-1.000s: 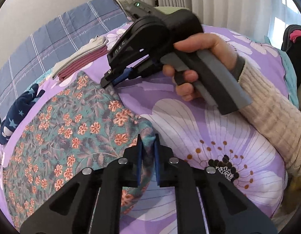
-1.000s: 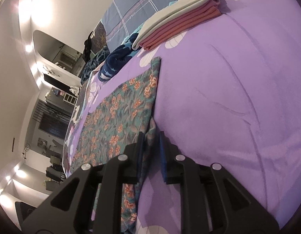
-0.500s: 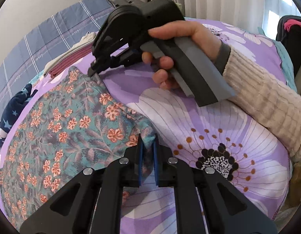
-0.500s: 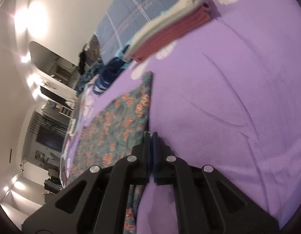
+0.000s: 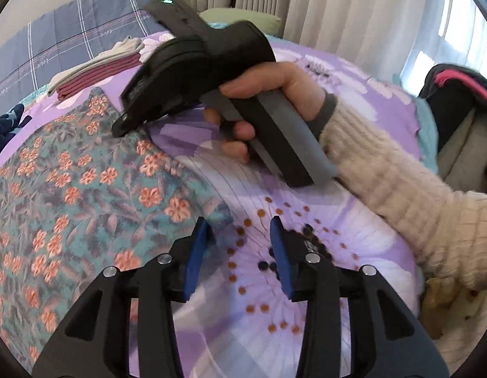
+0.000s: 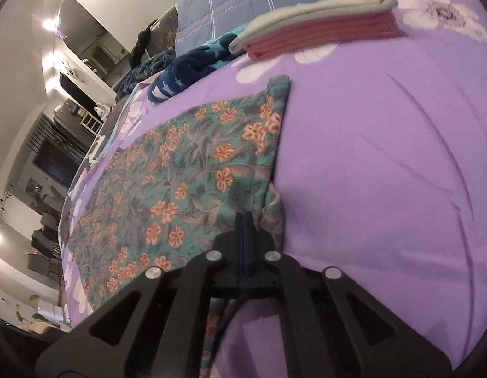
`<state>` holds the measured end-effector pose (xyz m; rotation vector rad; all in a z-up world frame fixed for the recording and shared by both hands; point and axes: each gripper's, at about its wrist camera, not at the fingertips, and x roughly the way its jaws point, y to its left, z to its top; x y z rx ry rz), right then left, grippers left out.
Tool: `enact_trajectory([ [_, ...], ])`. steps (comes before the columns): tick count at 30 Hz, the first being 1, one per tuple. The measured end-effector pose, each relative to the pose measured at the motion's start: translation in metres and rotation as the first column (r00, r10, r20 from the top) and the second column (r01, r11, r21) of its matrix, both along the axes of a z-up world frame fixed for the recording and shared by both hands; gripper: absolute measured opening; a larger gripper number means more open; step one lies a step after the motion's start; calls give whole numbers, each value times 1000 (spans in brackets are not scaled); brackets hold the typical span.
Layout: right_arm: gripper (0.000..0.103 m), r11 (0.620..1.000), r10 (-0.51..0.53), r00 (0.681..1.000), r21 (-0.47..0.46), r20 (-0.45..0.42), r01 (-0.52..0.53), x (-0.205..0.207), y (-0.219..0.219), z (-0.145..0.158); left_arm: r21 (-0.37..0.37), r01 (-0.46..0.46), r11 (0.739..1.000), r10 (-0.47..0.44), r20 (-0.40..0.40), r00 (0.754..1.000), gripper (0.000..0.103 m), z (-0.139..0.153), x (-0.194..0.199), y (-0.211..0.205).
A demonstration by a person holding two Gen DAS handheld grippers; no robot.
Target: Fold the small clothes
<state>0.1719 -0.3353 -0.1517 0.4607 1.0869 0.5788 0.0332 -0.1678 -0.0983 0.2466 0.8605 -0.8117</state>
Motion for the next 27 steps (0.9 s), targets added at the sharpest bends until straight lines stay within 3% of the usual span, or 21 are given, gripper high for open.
enact_trajectory([
  [4,0,1000,-6,1000,17,-1,6,3,-3,-5,7,-106,994,106,66,992,43,14,-16,54],
  [7,0,999,-17,1000,30,12,17,4,-1,-3,-34,-308,951,310,48,950,43,21,-14,133],
  [10,1,999,-33,999,13,32,33,-3,0,8,-67,-525,849,528,50,848,43,27,-23,224],
  [11,2,999,-43,998,-2,42,43,-5,1,12,-71,-605,793,608,58,792,43,27,-31,262],
  [13,9,996,-76,995,-36,70,79,-10,8,29,-85,-697,712,701,35,712,42,26,-36,316],
  [14,19,993,-94,991,-64,92,100,-13,14,41,-100,-735,671,739,8,674,42,23,-42,341],
  [15,22,989,-100,987,-97,124,112,-14,23,56,-122,-761,637,765,-26,644,40,19,-48,363],
  [16,22,988,-90,986,-114,144,107,-14,32,67,-139,-769,624,772,-48,634,36,17,-49,376],
  [17,22,989,-64,984,-123,165,85,-13,50,83,-159,-768,620,769,-73,636,35,15,-49,388],
  [18,23,990,-35,984,-128,177,58,-9,69,96,-177,-753,634,752,-85,653,34,12,-47,394],
  [21,35,983,86,978,-179,192,-52,6,144,123,-209,-686,697,684,-93,724,34,9,-38,387],
  [22,36,976,137,972,-195,189,-99,12,171,128,-210,-672,710,670,-92,737,34,9,-37,383],
  [27,36,919,324,939,-274,116,-283,39,305,115,-211,-600,772,595,-95,798,34,2,-29,377],
])
